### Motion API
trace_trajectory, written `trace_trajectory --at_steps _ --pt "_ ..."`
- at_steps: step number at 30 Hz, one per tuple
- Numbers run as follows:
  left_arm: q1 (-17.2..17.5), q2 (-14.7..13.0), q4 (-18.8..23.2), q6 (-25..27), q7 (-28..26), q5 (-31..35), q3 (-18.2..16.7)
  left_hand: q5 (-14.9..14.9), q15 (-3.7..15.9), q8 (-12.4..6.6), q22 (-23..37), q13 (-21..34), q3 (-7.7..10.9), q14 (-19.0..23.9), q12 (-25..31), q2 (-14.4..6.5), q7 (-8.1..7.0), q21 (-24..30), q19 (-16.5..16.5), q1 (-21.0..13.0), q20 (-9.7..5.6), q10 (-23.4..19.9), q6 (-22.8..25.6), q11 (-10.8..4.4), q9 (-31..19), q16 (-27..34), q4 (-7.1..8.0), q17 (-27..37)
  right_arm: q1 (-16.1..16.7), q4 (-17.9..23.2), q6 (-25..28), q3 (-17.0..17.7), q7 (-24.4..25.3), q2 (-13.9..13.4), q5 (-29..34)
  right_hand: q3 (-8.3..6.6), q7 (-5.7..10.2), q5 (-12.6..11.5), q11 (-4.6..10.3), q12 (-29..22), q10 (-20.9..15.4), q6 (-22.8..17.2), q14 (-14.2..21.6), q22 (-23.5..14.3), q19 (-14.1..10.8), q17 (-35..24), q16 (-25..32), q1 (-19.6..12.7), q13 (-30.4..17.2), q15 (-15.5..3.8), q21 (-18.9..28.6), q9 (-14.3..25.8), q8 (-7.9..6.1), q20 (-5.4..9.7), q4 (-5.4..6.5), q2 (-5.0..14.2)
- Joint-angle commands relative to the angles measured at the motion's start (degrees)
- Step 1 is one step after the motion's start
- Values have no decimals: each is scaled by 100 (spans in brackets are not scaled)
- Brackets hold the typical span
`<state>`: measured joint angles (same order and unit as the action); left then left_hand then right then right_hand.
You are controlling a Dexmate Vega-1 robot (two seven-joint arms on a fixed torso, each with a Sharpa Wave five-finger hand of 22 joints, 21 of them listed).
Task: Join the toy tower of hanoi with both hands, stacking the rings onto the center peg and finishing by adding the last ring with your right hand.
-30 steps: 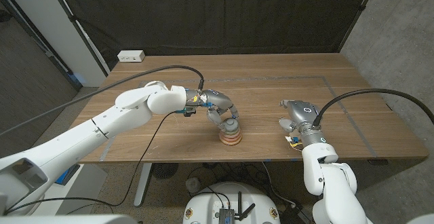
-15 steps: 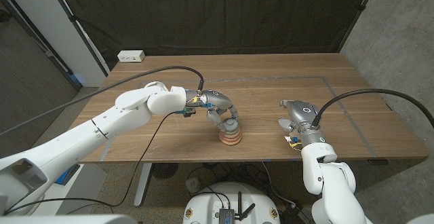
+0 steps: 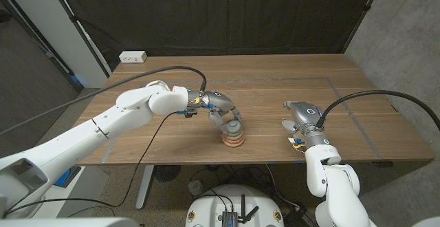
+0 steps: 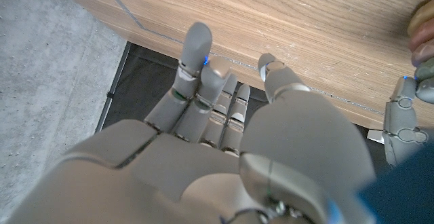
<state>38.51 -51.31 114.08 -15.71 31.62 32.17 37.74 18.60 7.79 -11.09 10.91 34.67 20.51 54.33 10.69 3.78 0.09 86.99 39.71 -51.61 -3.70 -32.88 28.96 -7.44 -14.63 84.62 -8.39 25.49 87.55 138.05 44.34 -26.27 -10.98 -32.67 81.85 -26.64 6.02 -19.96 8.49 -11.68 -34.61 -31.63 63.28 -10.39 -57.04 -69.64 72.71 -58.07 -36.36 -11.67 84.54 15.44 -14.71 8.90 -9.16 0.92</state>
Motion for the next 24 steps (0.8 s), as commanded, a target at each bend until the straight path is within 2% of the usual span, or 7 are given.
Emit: trace_trajectory --at_steps 1,4,11,24 --pt "-86 9 20 -45 119 24 -3 -24 470 57 -4 39 -61 -62 -28 49 75 -31 -5 99 -799 317 -281 124 17 -32 -10 1 14 6 46 -10 12 15 -2 -35 8 -59 -13 10 -37 -35 22 -27 -14 -15 36 48 -10 -92 43 -5 -3 362 -9 21" --pt "-91 11 25 -30 145 20 -6 -29 468 78 -5 24 -86 -77 -51 77 123 -47 -4 138 -801 550 -496 197 33 -39 -22 2 7 0 53 -19 5 22 14 -35 7 -60 -21 6 -46 -37 18 -22 -9 -12 34 51 -11 -93 38 -6 -2 363 -10 18" --pt "-144 27 24 -7 302 -23 32 -38 464 79 -5 -6 -112 -142 -49 97 193 -87 -64 190 -801 800 -751 299 57 -80 -24 -15 6 4 49 -24 2 16 33 -37 9 -65 -14 4 -47 -42 7 -24 -11 -4 28 58 -17 -93 40 -8 0 363 -9 17" --pt "-59 -87 111 161 333 -146 -91 -52 463 47 -7 -31 -135 -224 -7 104 227 -123 -106 257 -796 889 -863 369 80 -118 -13 -20 -9 5 -1 25 -6 -16 -26 -42 13 -72 -7 -4 -68 -53 18 -28 -15 -17 48 62 -22 -93 44 -10 1 364 -13 14"
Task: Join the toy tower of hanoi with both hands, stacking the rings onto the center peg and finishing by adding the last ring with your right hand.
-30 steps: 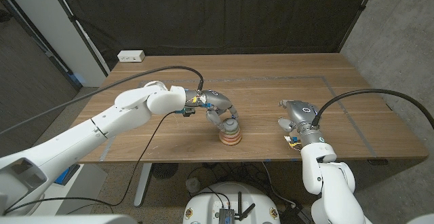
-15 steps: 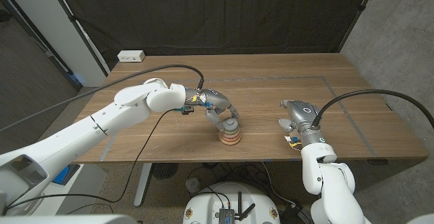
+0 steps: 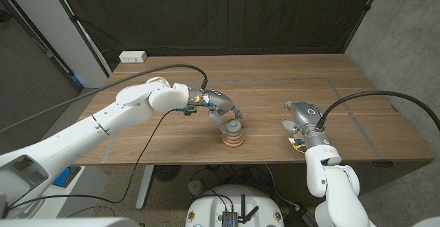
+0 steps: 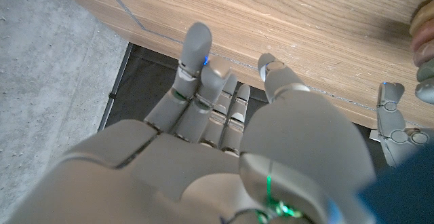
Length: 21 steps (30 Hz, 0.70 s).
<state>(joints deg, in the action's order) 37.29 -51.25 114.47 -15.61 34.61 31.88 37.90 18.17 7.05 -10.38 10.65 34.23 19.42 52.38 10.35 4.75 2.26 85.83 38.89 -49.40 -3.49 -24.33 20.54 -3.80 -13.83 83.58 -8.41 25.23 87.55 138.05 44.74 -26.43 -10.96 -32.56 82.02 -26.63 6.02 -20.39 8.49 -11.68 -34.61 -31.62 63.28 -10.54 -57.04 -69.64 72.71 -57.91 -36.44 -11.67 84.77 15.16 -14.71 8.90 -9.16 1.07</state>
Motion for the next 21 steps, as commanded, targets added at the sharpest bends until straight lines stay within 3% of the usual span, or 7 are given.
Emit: trace_trajectory --at_steps 1,9,21 --pt "84 -113 88 178 19 -123 -130 -9 537 -27 20 12 -27 -30 28 6 11 -7 -24 37 -818 32 -19 5 1 -14 -11 7 -13 1 -37 44 -7 -26 -50 -43 10 -29 0 -1 -61 -53 20 -12 -14 -19 50 47 -15 -93 20 18 2 364 -13 -2" --pt "249 -299 236 383 -125 -223 -352 -14 538 -71 22 -5 -26 -53 58 -14 25 -16 -26 52 -822 27 26 4 14 -21 -13 13 -33 -17 -92 93 114 -81 -266 -45 116 -33 9 16 -26 -184 12 -14 -16 -14 54 57 -26 -93 22 61 -76 364 -15 -14" --pt "669 -671 520 784 -433 -443 -750 -21 540 -135 25 -43 -13 -43 124 -53 -7 -19 5 48 -825 -85 128 -39 39 -7 -32 40 -101 -23 -74 124 142 -238 -526 -41 84 -31 -10 21 -20 -127 11 -14 -12 -11 59 73 -27 -93 21 112 -85 364 -13 -29"
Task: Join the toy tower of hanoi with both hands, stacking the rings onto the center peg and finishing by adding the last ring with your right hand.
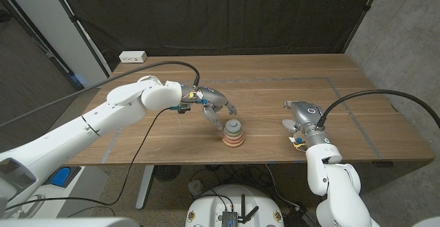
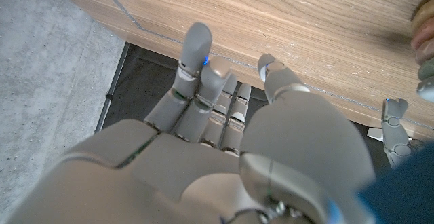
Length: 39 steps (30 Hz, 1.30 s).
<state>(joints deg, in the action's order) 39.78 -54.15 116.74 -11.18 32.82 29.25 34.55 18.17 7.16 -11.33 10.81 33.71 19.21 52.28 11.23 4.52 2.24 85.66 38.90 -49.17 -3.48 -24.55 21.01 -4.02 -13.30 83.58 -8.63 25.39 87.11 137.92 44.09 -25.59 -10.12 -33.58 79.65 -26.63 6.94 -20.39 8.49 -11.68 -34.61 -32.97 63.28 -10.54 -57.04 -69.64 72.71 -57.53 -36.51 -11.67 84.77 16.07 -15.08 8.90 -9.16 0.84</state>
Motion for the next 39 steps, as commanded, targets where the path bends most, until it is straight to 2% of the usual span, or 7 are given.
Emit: trace_trajectory --at_steps 1,17,23,28,39 --pt "471 -417 319 380 -294 -208 -456 -21 529 -45 9 7 9 -33 42 -33 -4 -2 3 24 -826 -76 93 -14 -12 -7 -11 23 -65 -11 -9 43 67 -149 -314 -42 -13 -31 -5 24 -15 6 7 -12 -10 -7 56 36 -19 -93 20 23 -49 364 -13 -6" --pt "1528 -1016 856 1145 -1246 -504 -1234 -17 532 -131 13 -41 47 -11 109 -102 -49 5 44 -18 -829 -297 334 -81 12 -1 -37 33 -228 -28 -103 89 271 -453 -845 -40 3 -28 -20 35 38 46 8 -6 -7 -11 64 38 -34 -93 13 68 -59 364 -17 -22" --pt "1976 -1199 1055 1477 -1673 -517 -1507 -4 533 -159 17 -53 78 32 139 -148 -72 25 91 -62 -829 -407 432 -154 17 21 -50 51 -265 -23 -96 97 360 -576 -1047 -34 4 -25 -23 32 41 51 -16 -9 -7 17 37 44 -38 -96 16 93 -73 364 -17 -30" --pt "2392 -1329 1180 1753 -2070 -557 -1765 6 534 -187 17 -59 103 62 164 -183 -95 32 104 -95 -832 -510 535 -161 21 27 -59 50 -297 -5 -49 71 380 -677 -1140 -30 9 -22 -26 33 44 -19 -14 -6 -9 22 34 40 -37 -96 13 132 -125 365 -19 -35" --pt "3122 -1479 1345 2148 -2763 -637 -2217 32 536 -224 23 -69 159 123 192 -257 -152 56 133 -175 -837 -653 682 -204 22 44 -76 62 -283 43 56 55 529 -871 -1354 -32 2 -21 -10 32 57 58 -12 -11 -16 11 40 39 -48 -94 15 178 -124 365 -18 -36"
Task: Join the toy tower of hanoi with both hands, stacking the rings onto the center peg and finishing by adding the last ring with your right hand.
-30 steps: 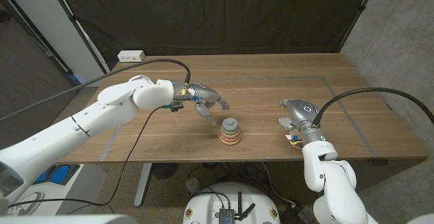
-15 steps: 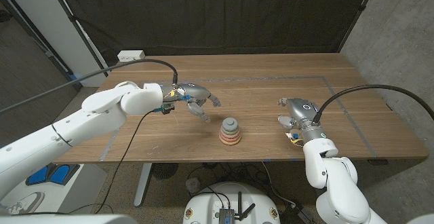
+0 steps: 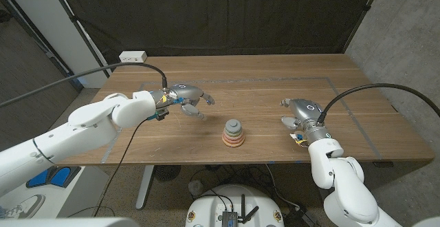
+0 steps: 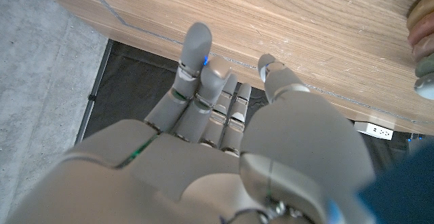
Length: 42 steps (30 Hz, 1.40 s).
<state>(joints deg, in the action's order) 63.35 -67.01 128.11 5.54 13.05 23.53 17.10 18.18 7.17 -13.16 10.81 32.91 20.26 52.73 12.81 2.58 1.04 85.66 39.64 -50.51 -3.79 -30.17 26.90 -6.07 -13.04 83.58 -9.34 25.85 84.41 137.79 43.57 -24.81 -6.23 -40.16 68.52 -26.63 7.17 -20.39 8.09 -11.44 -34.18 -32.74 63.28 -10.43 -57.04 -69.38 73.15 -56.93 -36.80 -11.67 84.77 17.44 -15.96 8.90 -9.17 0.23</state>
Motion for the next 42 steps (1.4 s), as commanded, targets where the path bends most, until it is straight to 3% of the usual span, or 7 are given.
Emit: trace_trajectory --at_steps 1,12,20,32,35,42 --pt "811 -205 235 542 -825 -20 -484 35 535 -42 24 12 59 84 36 -69 -32 58 63 -49 -806 -101 99 -23 -4 48 -7 21 -12 61 122 -26 148 -231 -252 -32 -26 -21 19 6 9 39 -16 -19 -14 -12 -7 -22 -20 -94 13 46 -36 365 -18 24" --pt "1543 -67 278 919 -1489 -51 -891 55 537 -40 26 12 99 92 42 -110 -46 69 57 -111 -802 -174 141 -49 -5 36 -18 11 -13 103 216 -60 305 -367 -453 -28 -33 -16 25 14 24 72 -44 -15 -5 20 -39 -31 -11 -96 4 77 -41 365 -23 11" --pt "1863 105 303 1171 -1861 116 -961 63 537 -38 25 19 108 114 48 -116 -35 76 63 -123 -799 -218 165 -46 -6 45 -16 17 -50 120 328 -136 378 -433 -504 -20 -47 -10 12 23 47 89 25 -45 -36 -24 12 -33 -1 -94 36 80 -34 364 -21 9" --pt "2011 465 138 1204 -2419 270 -830 72 538 -48 23 26 121 128 66 -130 -63 83 70 -134 -796 -301 235 -76 -8 46 -11 21 -31 184 539 -230 438 -531 -514 -23 -114 -11 -17 35 97 177 0 -24 0 -27 4 -17 8 -91 13 76 8 361 -15 -3" --pt "1918 505 139 1460 -2441 533 -625 76 537 -46 22 26 128 133 59 -133 -69 83 67 -143 -797 -302 246 -89 -8 51 -13 30 -28 212 584 -266 426 -556 -489 -23 -117 -11 -28 41 120 202 -16 -21 6 -16 -9 -16 9 -91 9 75 19 362 -15 -4" --pt "1882 511 81 1369 -2487 448 -550 90 538 -36 18 29 150 117 50 -147 -79 77 37 -167 -780 -322 263 -94 -10 29 -15 15 -28 273 717 -343 316 -603 -380 -22 -129 -9 -40 48 183 238 -43 -16 36 -10 -27 -8 4 -92 -3 75 36 361 -16 -21"
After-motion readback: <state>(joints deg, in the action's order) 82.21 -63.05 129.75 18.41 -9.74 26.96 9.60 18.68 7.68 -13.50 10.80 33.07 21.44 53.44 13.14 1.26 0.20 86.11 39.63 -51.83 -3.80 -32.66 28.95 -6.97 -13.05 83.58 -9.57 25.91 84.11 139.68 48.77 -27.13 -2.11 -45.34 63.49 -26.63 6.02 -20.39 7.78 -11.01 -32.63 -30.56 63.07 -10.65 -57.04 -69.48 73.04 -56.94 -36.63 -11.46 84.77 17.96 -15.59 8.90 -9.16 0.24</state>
